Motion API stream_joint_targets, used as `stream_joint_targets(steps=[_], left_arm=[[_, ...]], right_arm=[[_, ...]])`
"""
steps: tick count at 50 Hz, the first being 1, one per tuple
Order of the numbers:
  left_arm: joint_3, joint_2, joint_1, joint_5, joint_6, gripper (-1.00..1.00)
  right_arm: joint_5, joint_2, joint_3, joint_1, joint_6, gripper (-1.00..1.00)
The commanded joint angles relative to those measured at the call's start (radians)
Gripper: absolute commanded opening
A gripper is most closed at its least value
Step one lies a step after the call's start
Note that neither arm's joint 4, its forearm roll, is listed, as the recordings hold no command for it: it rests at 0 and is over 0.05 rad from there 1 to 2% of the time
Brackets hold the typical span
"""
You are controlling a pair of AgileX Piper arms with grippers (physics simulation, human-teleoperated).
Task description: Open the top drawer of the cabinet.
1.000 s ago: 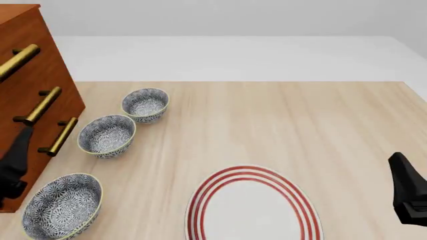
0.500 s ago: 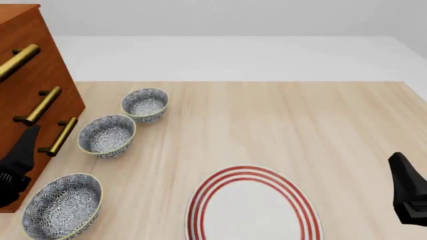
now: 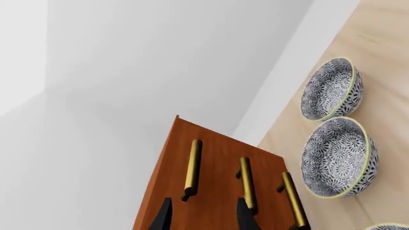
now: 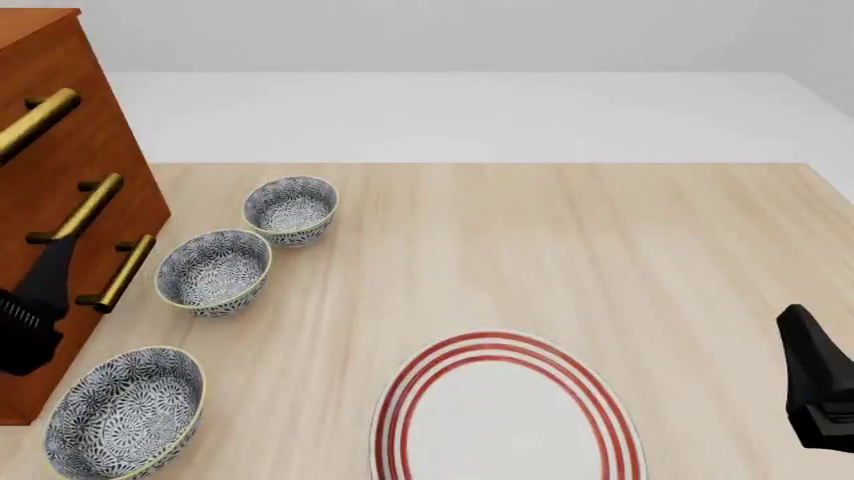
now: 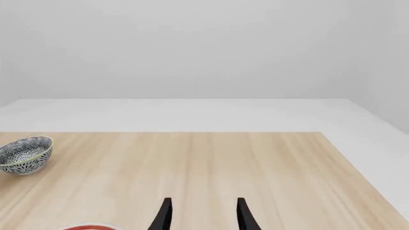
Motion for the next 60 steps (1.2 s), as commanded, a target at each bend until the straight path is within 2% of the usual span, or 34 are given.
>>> stream_joint_targets(steps=[1,11,40,60], left_arm=[[-0.007,0.075,0.034,-0.053,0.013,1.0],[-0.026,0.128,0.051,-0.087,0.037,1.0],[-0.037,0.361,0.119,-0.276,0.097,1.0],[-0.073,0.452,0.162,-0.335,0.13,1.0]], right_arm=[[0.0,0.0,0.0,0.0,0.0,1.0],[0.0,0.0,0.0,0.0,0.0,1.0],[0.0,0.0,0.0,0.0,0.0,1.0],[0.0,0.0,0.0,0.0,0.0,1.0]])
